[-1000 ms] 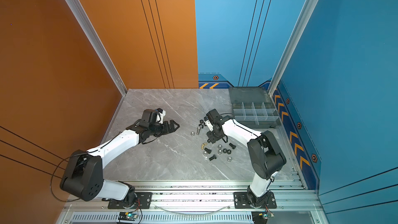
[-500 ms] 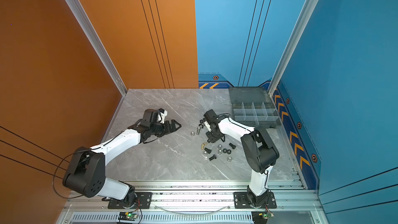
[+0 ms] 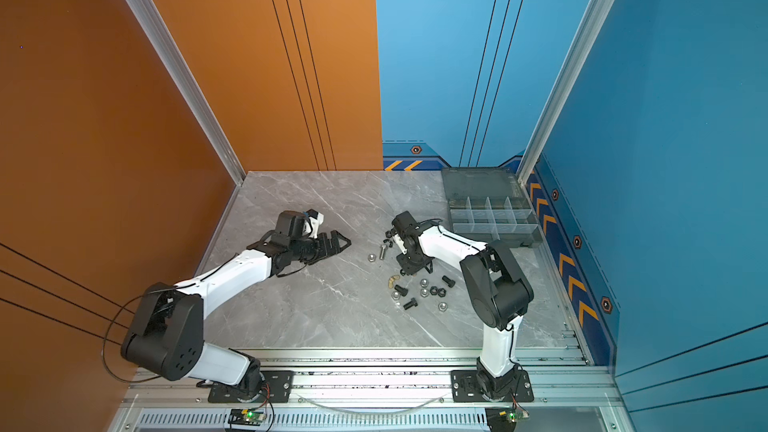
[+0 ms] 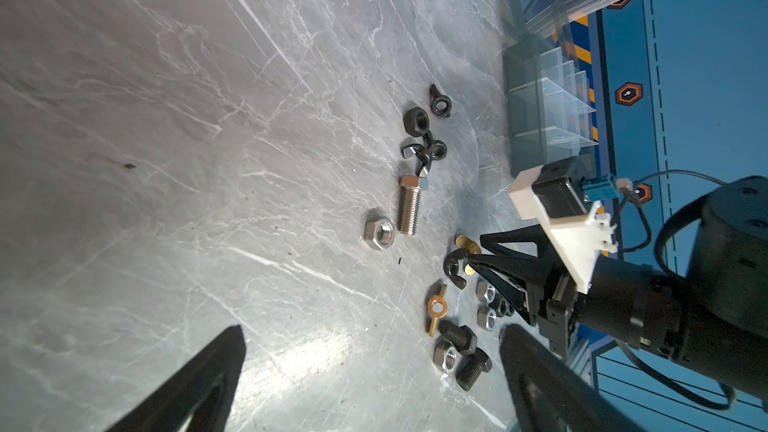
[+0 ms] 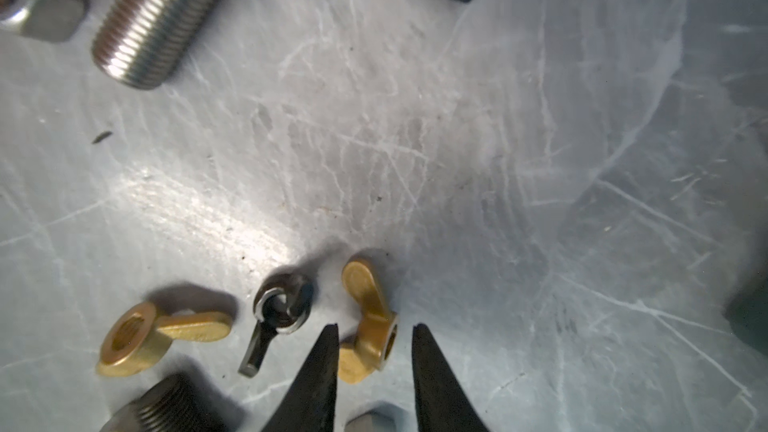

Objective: Sort the screws and nuts into containers
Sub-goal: 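Lower the right gripper and close it on the brass wing nut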

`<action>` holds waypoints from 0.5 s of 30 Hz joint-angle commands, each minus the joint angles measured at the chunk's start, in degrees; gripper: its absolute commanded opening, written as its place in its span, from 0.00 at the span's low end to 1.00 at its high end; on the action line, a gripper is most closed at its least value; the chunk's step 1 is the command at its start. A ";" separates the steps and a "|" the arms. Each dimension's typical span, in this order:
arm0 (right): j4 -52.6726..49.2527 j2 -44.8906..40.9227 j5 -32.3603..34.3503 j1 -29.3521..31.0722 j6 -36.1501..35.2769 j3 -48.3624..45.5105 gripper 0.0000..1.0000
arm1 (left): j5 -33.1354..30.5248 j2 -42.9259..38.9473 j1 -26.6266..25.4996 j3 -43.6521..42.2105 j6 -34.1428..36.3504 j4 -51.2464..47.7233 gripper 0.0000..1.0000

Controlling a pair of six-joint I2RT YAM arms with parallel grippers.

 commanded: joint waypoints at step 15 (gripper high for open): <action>-1.95 1.87 1.15 -0.50 2.68 0.70 0.28 | 2.93 0.02 0.37 -0.71 -1.37 0.62 0.98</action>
